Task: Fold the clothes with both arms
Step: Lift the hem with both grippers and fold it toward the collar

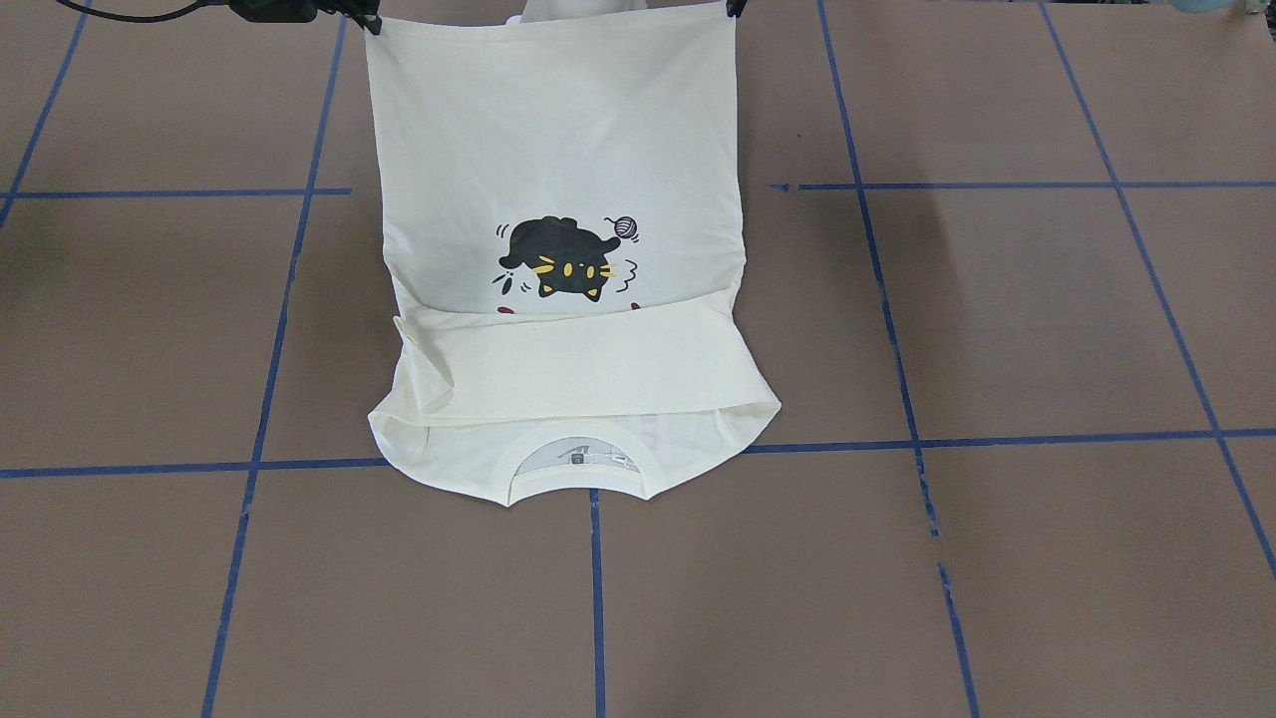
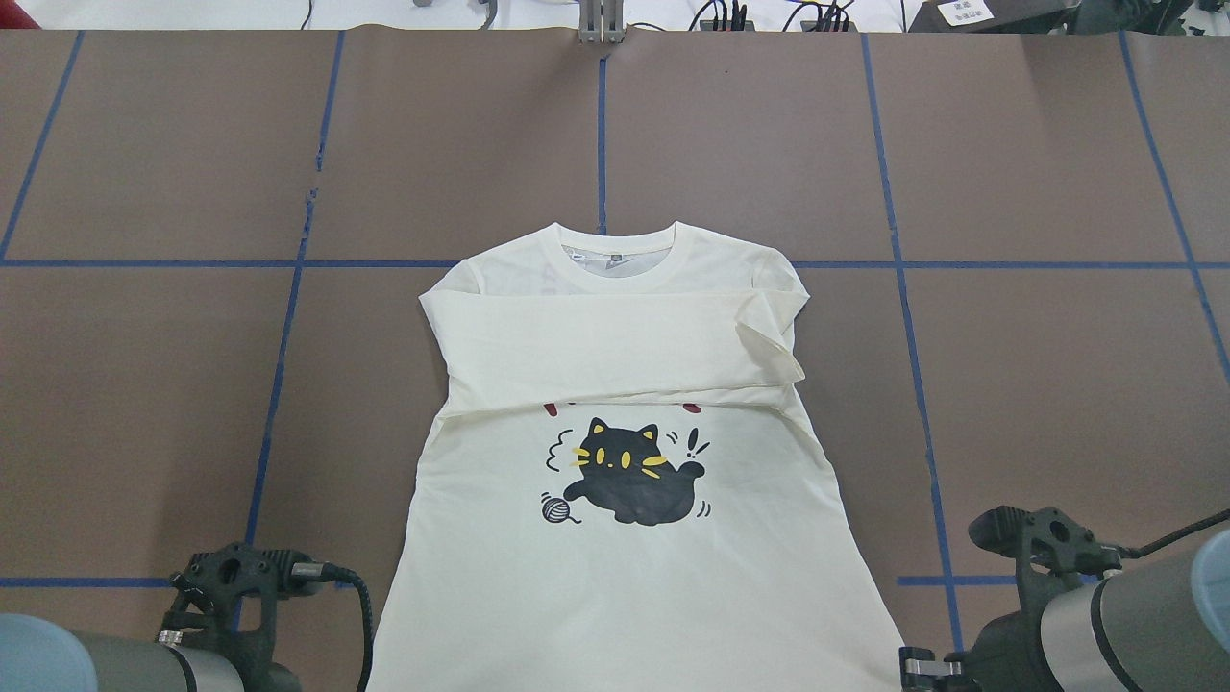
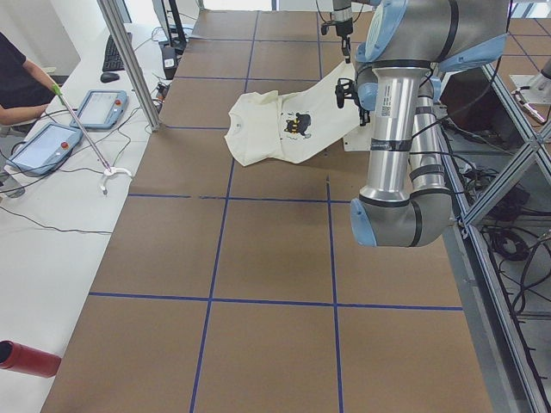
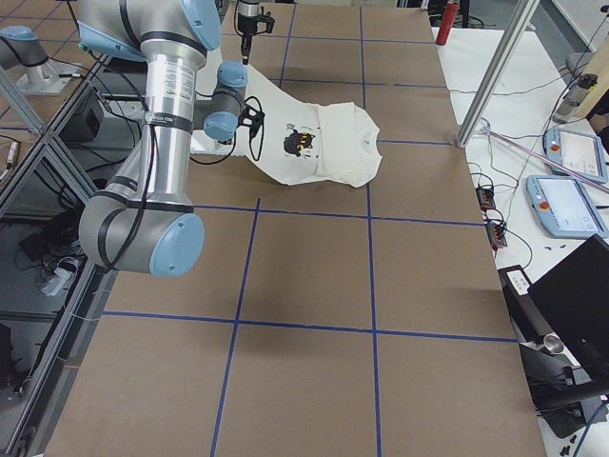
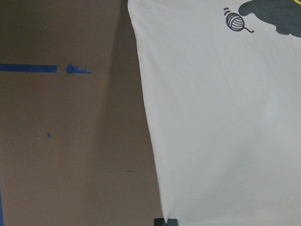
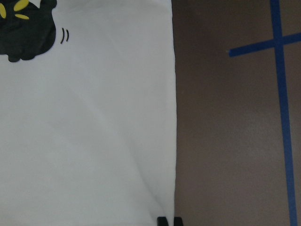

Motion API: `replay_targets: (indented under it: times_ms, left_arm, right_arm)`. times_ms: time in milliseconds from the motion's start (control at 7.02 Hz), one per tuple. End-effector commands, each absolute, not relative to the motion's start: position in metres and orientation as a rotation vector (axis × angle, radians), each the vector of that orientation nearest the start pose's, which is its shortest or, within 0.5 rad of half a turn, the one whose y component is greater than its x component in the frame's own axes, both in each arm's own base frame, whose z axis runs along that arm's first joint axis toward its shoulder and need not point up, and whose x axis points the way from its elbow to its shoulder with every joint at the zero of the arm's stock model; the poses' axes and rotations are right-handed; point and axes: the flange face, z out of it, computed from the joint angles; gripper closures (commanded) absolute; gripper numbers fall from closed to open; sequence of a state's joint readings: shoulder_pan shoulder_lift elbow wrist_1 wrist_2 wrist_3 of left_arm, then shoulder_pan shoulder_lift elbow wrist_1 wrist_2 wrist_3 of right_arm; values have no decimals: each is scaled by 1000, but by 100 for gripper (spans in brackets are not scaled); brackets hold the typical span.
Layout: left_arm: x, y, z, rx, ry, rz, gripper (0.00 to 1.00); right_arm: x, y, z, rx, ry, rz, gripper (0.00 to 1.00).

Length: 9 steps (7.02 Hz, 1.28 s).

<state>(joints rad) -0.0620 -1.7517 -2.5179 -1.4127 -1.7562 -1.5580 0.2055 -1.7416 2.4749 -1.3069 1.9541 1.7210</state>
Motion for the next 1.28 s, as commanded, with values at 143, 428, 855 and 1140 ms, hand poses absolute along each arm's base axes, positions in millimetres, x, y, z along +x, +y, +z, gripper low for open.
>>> replay_targets:
  times_ms: [143,428,855,1140]
  left_arm:
    - [368,-224,213,-22,943,33,100]
    - [377,-281,216,21,916,-16,100]
    - [378,-351,224,79,866,-94,100]
    - [362,-400,225,86,857,-132,100]
  right_arm:
    - [-349,-272,283,-147,-1064,152,100]
    - [-331,-351,297,-101,-1063,180,100]
    - [-351,-406,311,-35,-1028,163,100]
    - [-352,-440,308,-19,-1023,203,100]
